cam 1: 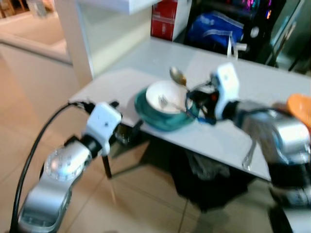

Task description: Setting the table

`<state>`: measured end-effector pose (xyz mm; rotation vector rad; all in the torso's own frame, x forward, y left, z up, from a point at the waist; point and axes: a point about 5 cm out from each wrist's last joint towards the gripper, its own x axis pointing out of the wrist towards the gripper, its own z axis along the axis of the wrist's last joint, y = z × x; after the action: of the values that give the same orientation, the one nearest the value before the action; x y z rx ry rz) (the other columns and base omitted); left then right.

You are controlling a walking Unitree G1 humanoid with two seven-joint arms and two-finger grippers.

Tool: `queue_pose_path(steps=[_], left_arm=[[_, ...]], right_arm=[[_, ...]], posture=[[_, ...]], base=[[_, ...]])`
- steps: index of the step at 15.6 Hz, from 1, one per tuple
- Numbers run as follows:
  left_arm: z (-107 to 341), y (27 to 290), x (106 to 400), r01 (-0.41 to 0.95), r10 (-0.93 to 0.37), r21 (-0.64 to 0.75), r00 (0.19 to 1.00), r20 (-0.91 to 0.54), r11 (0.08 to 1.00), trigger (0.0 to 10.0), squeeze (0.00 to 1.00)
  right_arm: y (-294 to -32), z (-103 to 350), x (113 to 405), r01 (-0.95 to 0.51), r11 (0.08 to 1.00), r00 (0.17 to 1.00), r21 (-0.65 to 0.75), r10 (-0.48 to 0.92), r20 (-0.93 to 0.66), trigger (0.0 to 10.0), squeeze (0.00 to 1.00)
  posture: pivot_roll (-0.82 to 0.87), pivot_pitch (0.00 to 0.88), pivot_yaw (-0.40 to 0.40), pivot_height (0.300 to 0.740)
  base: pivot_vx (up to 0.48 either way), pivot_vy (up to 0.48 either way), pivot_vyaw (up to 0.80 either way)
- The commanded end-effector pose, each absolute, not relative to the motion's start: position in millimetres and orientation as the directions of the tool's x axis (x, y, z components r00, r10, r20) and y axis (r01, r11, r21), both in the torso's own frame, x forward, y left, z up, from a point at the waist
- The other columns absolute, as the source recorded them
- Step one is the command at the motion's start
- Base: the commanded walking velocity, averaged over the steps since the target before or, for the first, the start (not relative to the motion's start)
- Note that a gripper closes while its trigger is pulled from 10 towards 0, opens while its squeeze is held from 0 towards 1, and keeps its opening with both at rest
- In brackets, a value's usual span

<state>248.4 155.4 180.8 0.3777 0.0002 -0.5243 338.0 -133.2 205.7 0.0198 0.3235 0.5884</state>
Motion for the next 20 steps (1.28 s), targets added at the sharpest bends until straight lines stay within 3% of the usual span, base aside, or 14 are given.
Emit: queue_pose_path(steps=[1,5,8,20], left_arm=[[181,155,249,0.502,-0.497,0.359,0.860,-0.113,0.787,10.0,0.00],[182,153,247,0.543,-0.532,0.354,0.835,-0.139,0.761,10.0,0.00],[181,153,246,0.561,-0.544,0.349,0.824,-0.156,0.750,10.0,0.00],[171,149,239,0.617,-0.578,0.314,0.787,-0.217,0.722,10.0,0.00]], right_arm=[[-142,201,346,-0.469,0.874,0.810,0.125,0.482,-0.334,10.0,0.00],[-141,188,372,-0.445,0.893,0.801,0.063,0.428,-0.419,10.0,0.00],[-137,187,386,-0.501,0.863,0.753,0.057,0.468,-0.463,10.0,0.00],[-117,189,401,-0.565,0.825,0.693,0.000,0.475,-0.543,10.0,0.00]], posture=[[0.08,0.002,-0.067,0.740],[0.08,0.001,-0.066,0.740],[0.09,0.000,-0.069,0.740],[0.09,0.000,-0.077,0.740]], base=[[0.000,0.000,0.00],[0.000,0.000,0.00],[0.000,0.000,0.00],[0.000,0.000,0.00]])
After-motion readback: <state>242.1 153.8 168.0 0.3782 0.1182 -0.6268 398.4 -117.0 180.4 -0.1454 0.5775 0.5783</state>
